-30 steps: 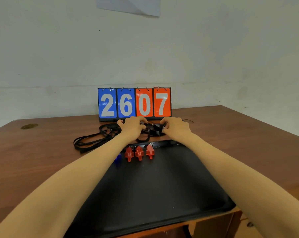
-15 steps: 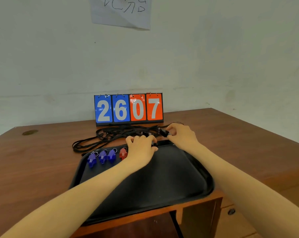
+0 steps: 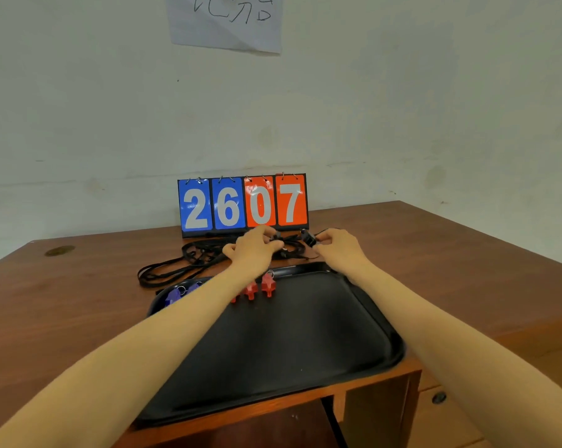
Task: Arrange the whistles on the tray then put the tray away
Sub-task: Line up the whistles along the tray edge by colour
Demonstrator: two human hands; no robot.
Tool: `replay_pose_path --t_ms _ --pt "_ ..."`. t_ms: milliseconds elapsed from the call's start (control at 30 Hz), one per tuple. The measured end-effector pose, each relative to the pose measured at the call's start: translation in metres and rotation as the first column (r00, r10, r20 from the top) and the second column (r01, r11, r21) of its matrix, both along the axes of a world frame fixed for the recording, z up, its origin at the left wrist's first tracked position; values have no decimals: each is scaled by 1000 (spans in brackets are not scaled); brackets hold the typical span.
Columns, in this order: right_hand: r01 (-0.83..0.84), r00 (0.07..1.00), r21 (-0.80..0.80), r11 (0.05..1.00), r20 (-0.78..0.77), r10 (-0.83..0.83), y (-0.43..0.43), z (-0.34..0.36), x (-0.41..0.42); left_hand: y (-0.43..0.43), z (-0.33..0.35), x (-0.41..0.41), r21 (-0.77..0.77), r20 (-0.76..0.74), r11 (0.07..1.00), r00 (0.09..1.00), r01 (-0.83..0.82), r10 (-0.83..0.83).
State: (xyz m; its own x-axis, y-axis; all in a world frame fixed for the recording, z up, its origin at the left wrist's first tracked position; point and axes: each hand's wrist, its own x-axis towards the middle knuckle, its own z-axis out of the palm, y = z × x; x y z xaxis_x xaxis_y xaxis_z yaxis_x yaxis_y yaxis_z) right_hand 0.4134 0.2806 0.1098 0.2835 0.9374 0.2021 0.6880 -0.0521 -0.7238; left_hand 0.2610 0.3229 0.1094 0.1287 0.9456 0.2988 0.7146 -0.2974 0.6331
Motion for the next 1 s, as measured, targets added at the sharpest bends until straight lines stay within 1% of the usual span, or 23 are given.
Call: replay_pose_path --t_ms 100,133,167,200,233,300,400,467,500,533,600,633,700,767,867,933,1000 --pt "-6 998 1 1000 -55 6 12 6 -8 24 12 -5 -48 116 994 988 -100 105" --pt "-7 998 -4 1000 -60 6 17 8 -11 30 16 -8 -113 194 991 977 -73 94" --pt "-5 998 -11 1000 -65 5 21 8 -14 34 18 -12 -215 289 977 956 9 55" --pt "-7 997 -19 1000 -80 6 26 9 -16 34 19 -15 -321 374 940 927 117 12" --pt "-12 994 -31 999 -106 9 30 9 -19 33 20 -17 -384 420 903 907 194 -16" --pt "-22 987 -57 998 -160 12 37 8 -25 35 19 -21 -369 395 902 916 225 -67" --pt "-31 991 -59 998 -129 23 43 5 -32 36 14 -26 -305 365 928 926 216 -96" --pt "-15 995 -33 999 -100 12 44 5 -32 34 10 -27 -260 299 941 945 217 -135" --pt "-4 996 -19 1000 -90 2 42 5 -30 29 8 -25 -228 231 949 959 218 -165" --pt "7 997 -6 1000 -81 -7 40 5 -27 24 5 -23 -189 148 957 970 220 -194" --pt "14 998 10 1000 -63 -13 34 4 -18 5 -3 -17 -55 -83 974 972 218 -222" --pt "12 998 14 1000 -54 -11 30 2 -14 -6 -10 -14 16 -190 972 955 233 -226" --pt "15 999 20 1000 -42 -14 24 -2 -5 -24 -24 -8 103 -342 957 913 270 -221" --pt "21 999 27 999 -40 -20 20 -5 -1 -31 -37 -4 131 -448 950 872 285 -199" --pt "32 999 48 998 -36 -30 12 -2 2 -32 -44 -2 91 -579 956 796 279 -177" --pt "26 1000 55 998 -19 -25 8 0 4 -32 -44 -1 108 -640 955 754 276 -145" --pt "16 1000 50 999 -3 -16 6 1 4 -30 -41 -3 130 -655 953 746 273 -124"
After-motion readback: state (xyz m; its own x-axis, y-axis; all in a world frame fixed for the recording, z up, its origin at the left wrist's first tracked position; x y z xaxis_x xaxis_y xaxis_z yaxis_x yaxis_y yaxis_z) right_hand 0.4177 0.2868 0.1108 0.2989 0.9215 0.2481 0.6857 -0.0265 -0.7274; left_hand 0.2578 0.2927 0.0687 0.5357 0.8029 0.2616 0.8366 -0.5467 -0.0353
